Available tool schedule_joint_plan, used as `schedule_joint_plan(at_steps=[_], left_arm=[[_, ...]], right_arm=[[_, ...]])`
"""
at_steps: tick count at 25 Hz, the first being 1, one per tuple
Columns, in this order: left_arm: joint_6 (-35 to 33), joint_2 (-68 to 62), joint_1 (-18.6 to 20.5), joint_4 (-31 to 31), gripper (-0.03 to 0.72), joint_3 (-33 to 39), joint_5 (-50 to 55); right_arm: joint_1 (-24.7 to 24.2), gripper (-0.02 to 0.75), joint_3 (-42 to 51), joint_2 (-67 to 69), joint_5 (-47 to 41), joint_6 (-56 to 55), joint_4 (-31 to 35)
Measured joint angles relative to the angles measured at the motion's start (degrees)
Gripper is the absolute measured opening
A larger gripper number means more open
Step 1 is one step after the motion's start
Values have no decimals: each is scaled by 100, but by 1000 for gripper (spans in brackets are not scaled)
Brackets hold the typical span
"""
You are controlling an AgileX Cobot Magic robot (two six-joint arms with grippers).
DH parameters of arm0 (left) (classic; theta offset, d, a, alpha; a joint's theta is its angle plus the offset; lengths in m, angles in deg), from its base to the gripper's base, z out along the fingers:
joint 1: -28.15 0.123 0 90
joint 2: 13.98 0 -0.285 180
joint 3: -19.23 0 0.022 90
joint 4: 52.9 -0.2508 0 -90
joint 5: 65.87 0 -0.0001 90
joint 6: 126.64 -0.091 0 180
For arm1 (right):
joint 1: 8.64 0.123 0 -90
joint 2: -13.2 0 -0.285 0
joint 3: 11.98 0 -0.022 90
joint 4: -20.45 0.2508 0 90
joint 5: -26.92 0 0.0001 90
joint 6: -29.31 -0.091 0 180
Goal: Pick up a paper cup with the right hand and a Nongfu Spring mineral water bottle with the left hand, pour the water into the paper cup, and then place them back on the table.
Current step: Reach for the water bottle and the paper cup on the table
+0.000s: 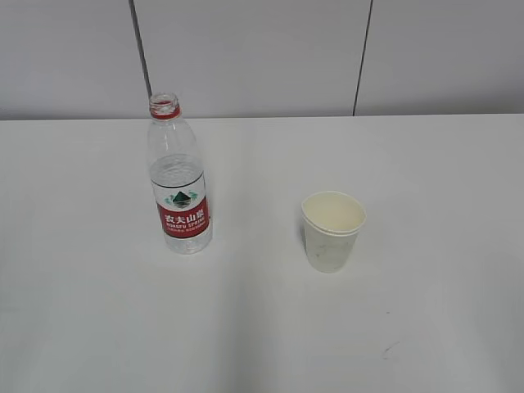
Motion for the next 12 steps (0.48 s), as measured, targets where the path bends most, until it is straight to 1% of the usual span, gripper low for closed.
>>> schedule_joint_plan(at_steps=[12], left_arm=[[0,0,0,0,240,0,0]], right_arm=[[0,587,0,0,0,0,0]])
